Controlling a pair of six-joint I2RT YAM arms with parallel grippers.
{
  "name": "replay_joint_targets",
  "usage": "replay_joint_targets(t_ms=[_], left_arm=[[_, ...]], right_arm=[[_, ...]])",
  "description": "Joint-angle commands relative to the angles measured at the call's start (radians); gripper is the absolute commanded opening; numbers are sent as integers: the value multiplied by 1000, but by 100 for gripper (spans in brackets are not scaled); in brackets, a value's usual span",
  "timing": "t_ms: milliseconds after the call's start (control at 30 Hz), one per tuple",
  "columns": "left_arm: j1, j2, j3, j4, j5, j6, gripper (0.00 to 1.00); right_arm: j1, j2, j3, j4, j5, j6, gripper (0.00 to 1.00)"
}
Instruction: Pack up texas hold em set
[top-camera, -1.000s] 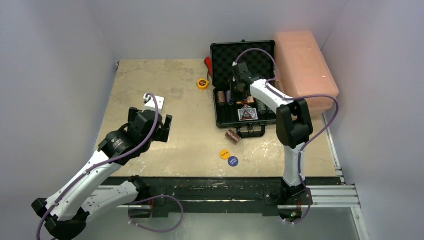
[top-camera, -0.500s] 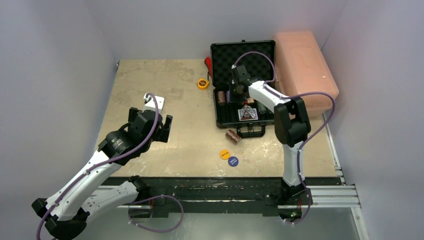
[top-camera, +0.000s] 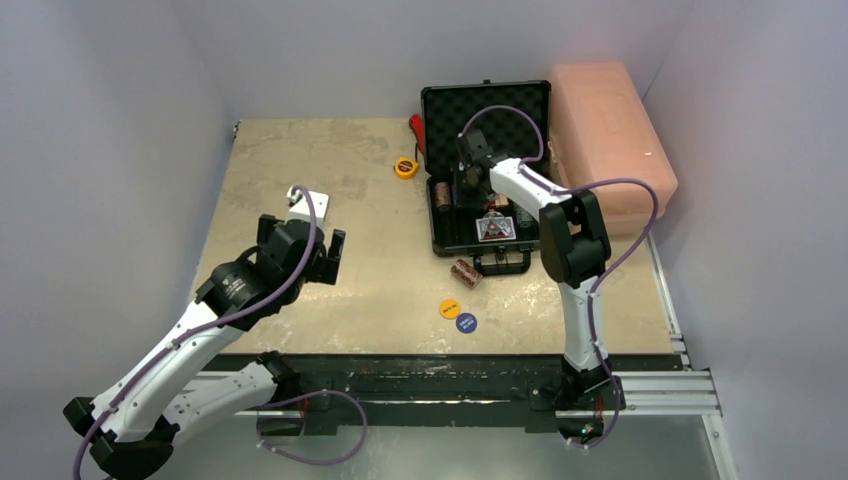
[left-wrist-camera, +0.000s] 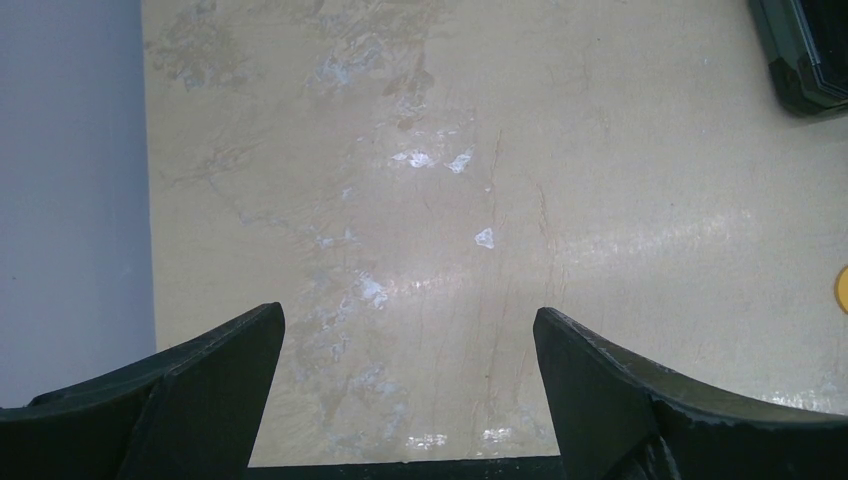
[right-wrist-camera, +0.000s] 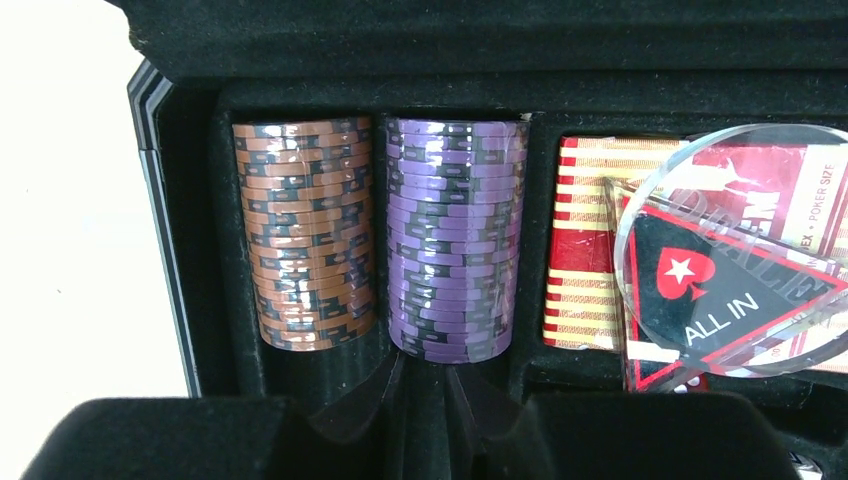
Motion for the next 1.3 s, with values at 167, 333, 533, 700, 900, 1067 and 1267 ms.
replay_joint_targets(t_ms=[167, 333, 533, 700, 900, 1067, 1267], left_arm=[[17, -11, -3, 33, 13, 15, 96], [19, 0, -1, 32, 18, 17, 96], [18, 9, 4, 33, 35, 18, 95], [19, 10, 2, 36, 40, 20, 95], [18, 16, 2, 37, 45, 21, 95], [18, 17, 0, 42, 53, 25, 95], [18, 19, -1, 45, 58, 30, 95]], right_arm=[[-4, -125, -12, 99, 1, -28, 41], [-5, -205, -40, 95, -20, -37, 50], [-4, -293, -89, 89, -18, -51, 55], [-4, -390, -156, 96, -9, -49, 61], [-2, -514, -261, 115, -4, -30, 71], [-1, -598, -327, 115, -4, -23, 76], [6, -703, -435, 121, -4, 5, 77]])
